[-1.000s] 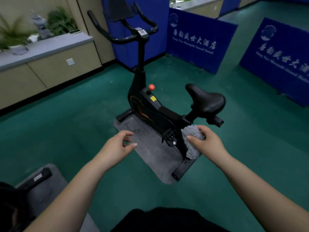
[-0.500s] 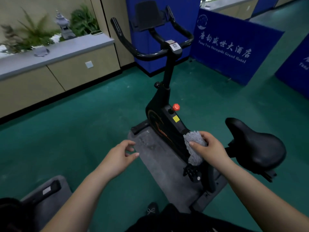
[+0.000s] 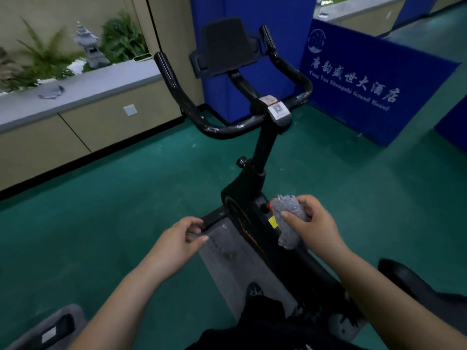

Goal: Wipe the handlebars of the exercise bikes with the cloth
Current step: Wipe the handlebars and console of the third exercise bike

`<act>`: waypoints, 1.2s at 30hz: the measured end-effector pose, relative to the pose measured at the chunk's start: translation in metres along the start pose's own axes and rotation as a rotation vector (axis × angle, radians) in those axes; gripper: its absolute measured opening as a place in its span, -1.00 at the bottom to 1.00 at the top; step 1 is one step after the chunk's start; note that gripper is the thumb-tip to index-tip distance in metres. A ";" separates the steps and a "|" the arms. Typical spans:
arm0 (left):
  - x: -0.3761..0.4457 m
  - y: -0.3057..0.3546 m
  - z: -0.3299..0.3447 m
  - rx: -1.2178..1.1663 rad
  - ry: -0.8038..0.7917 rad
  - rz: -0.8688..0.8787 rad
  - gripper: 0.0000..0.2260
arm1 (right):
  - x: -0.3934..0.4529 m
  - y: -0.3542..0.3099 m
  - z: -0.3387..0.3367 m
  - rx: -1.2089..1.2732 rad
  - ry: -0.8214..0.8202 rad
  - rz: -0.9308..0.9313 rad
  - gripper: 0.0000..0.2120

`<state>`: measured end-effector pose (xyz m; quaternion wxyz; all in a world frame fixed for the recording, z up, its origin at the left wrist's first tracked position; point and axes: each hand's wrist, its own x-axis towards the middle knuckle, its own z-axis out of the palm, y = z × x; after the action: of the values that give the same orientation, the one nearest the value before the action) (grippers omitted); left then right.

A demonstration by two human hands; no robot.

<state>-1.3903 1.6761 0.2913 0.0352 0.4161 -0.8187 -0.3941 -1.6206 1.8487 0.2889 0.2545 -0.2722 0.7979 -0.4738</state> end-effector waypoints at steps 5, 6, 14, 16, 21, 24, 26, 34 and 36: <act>0.066 0.035 -0.026 0.001 0.079 0.001 -0.69 | 0.098 -0.066 -0.004 0.030 -0.001 -0.224 -0.87; 0.077 0.044 -0.033 0.000 0.106 0.018 -0.70 | 0.116 -0.078 -0.003 0.027 0.011 -0.269 -0.85; 0.126 0.082 -0.071 -0.038 0.381 0.109 -0.81 | 0.207 -0.146 0.031 -0.233 -0.118 -0.651 -0.68; 0.135 0.087 -0.075 -0.017 0.441 0.139 -0.80 | 0.217 -0.137 0.042 -0.490 -0.218 -0.720 -0.52; 0.167 0.110 -0.087 0.118 0.494 0.280 -0.78 | 0.214 -0.125 0.041 -0.448 -0.351 -0.589 -0.37; 0.192 0.134 -0.085 0.244 0.366 0.400 -0.68 | 0.213 -0.130 0.034 -0.188 -0.336 -0.541 -0.62; 0.205 0.147 -0.077 0.351 0.202 0.414 -0.63 | 0.216 -0.131 0.025 -0.129 -0.154 -0.541 -0.72; 0.219 0.169 -0.039 0.505 -0.021 0.246 -0.61 | 0.258 -0.102 -0.009 -0.391 0.147 -0.617 -0.79; 0.229 0.182 -0.024 0.422 0.015 0.238 -0.56 | 0.267 -0.099 -0.010 -0.388 0.127 -0.669 -0.80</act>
<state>-1.6495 1.5611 0.3690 -0.0001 0.3178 -0.9259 -0.2041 -1.8013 1.6347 0.3426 -0.0200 -0.5304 0.7541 -0.3869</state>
